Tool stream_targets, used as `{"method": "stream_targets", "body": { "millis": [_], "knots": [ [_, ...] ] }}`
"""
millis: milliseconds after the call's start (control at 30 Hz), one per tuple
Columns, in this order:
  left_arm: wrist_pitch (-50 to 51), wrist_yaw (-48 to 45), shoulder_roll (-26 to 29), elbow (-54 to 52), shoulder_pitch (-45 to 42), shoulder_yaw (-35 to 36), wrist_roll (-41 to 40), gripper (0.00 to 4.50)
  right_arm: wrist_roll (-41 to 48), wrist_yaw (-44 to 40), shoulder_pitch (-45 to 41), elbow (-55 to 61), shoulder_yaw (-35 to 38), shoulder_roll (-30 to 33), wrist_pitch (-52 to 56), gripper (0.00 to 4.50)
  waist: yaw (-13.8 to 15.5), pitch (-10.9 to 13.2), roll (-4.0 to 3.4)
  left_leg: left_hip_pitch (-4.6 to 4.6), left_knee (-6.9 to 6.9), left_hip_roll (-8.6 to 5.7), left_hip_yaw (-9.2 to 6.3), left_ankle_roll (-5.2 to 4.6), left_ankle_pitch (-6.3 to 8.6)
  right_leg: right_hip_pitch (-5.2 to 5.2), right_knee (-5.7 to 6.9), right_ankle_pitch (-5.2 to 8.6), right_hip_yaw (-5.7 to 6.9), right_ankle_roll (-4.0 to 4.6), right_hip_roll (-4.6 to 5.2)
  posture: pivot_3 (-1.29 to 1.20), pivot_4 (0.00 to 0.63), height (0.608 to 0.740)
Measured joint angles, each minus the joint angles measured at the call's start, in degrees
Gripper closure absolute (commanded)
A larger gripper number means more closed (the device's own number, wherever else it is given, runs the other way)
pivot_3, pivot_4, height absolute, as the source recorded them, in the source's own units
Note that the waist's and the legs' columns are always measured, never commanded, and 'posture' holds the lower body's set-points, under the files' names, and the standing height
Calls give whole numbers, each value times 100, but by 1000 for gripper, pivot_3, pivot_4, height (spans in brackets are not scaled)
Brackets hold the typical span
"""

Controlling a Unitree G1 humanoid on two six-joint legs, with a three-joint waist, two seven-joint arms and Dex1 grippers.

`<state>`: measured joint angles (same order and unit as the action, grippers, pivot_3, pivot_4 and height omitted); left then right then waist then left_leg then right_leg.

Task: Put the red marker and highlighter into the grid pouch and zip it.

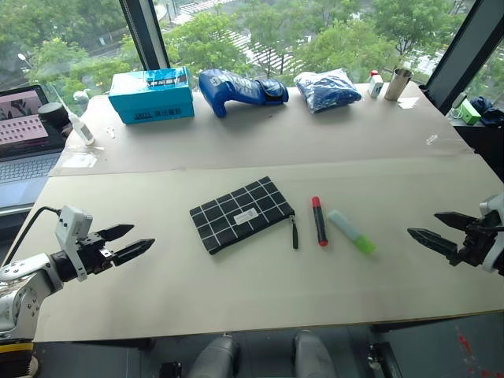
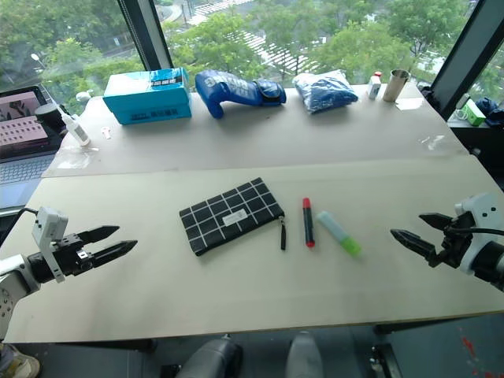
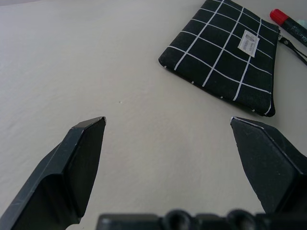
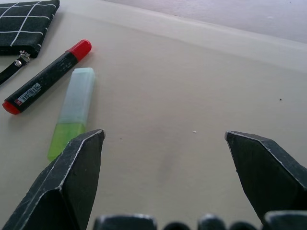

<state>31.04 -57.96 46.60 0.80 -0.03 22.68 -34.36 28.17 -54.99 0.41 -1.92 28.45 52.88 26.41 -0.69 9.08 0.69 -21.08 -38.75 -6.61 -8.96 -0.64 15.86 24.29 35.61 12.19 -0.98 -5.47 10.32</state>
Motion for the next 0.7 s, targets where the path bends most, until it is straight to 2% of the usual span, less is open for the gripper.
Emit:
{"method": "stream_targets", "body": {
  "millis": [467,533,567,600,633,700],
  "knots": [
    [-70,-416,90,-151,32,-157,30,0,-116,264,-197,7,-332,-203,-7,57,3,0,-1,0,-1,5,3,1,0,0,-2,-1,0,2,-4,0,150,740],
    [-243,-443,91,-33,-54,-173,139,0,-160,310,-262,-22,-334,-216,-13,599,1,0,-1,0,-1,7,5,1,0,0,-4,-2,0,4,-6,0,150,740],
    [-299,-445,91,3,-84,-180,179,0,-165,328,-297,-38,-335,-227,-13,646,1,0,-1,0,-1,7,5,1,0,0,-5,-3,0,5,-6,0,150,740],
    [-548,-471,105,44,-158,-223,341,0,-174,391,-452,-74,-341,-278,-12,1021,1,0,-1,0,-1,12,6,1,0,0,-11,-6,0,10,-10,0,150,740],
    [-680,-492,124,53,-179,-262,410,0,-173,415,-529,-79,-344,-300,-12,1194,1,0,-1,0,0,14,8,1,0,0,-13,-7,0,11,-11,0,150,740],
    [-1115,-607,190,116,-192,-404,680,0,-89,424,-752,-40,-399,-356,17,2163,-9,0,-2,0,2,22,13,2,0,1,-19,-9,1,16,-16,0,150,740]
  ]
}}
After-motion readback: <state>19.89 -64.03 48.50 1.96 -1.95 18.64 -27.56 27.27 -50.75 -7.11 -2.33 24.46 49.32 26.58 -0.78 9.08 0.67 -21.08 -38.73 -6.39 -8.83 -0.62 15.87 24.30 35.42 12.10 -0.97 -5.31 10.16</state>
